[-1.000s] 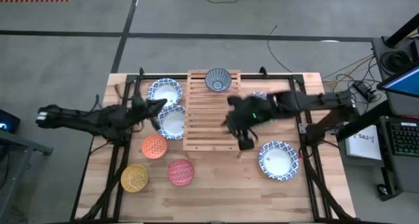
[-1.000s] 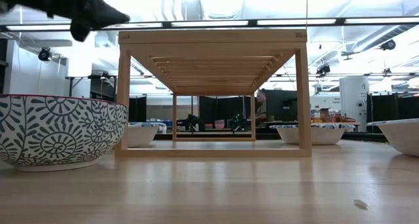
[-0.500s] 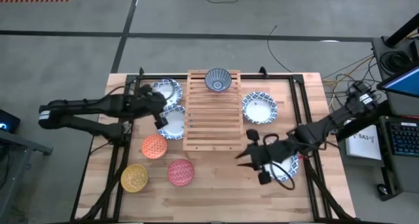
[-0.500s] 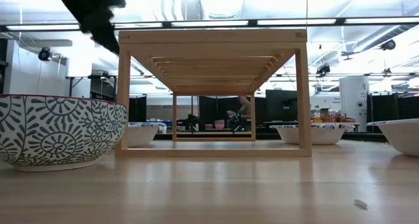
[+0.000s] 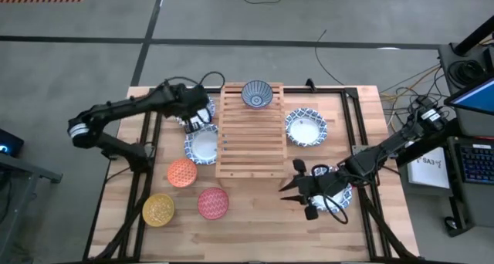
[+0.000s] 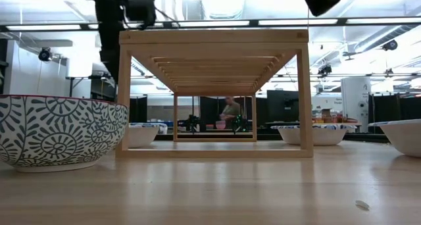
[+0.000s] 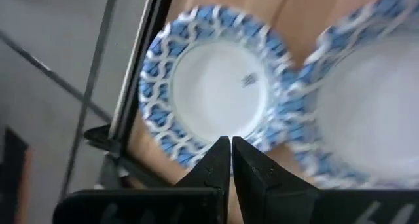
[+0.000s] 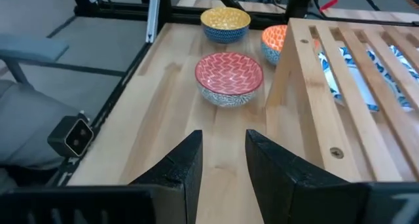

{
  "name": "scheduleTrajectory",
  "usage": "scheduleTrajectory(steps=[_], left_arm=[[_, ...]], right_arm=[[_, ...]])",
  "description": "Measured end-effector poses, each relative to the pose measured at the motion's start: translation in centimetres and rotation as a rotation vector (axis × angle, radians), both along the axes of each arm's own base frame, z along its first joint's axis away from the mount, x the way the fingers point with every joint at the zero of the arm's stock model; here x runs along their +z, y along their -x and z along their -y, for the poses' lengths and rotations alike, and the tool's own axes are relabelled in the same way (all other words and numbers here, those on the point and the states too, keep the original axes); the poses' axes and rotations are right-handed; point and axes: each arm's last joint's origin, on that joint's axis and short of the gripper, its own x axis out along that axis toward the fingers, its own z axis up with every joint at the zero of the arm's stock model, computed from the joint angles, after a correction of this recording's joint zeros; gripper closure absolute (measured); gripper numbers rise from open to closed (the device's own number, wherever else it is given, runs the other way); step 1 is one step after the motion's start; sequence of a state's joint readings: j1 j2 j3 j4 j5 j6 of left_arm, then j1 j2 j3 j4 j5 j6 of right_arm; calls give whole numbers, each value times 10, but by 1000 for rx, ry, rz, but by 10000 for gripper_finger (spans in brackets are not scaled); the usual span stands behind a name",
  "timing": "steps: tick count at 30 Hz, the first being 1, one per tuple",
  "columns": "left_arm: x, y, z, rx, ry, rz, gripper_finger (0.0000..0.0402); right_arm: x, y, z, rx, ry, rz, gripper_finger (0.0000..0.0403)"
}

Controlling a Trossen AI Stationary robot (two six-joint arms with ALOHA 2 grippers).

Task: Place and stack bowls onto a shelf
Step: Put the top left white patterned bowl on the shelf

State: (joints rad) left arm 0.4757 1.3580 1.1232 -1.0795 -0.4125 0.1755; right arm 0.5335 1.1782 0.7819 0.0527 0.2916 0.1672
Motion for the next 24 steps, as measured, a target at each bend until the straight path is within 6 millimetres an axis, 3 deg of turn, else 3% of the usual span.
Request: scheduleTrajectory(steps=[5, 8, 12, 20, 24], left_arm=[[-13, -5, -9, -236, 225, -77, 402], [-20, -6, -11, -321, 273, -165, 402], [-31, -6, -18, -312, 262, -276, 402], [-51, -8, -29, -231, 327, -334, 400], [-59, -9, -32, -219, 350, -359, 379]], right_arm=[[-3, 2, -2, 6, -12, -7, 305], [-3, 2, -2, 10, -3, -5, 311], [-3, 2, -2, 22, 25, 0, 317], [-3, 2, -2, 27, 34, 3, 326], [-3, 2, -2, 24, 27, 2, 322]])
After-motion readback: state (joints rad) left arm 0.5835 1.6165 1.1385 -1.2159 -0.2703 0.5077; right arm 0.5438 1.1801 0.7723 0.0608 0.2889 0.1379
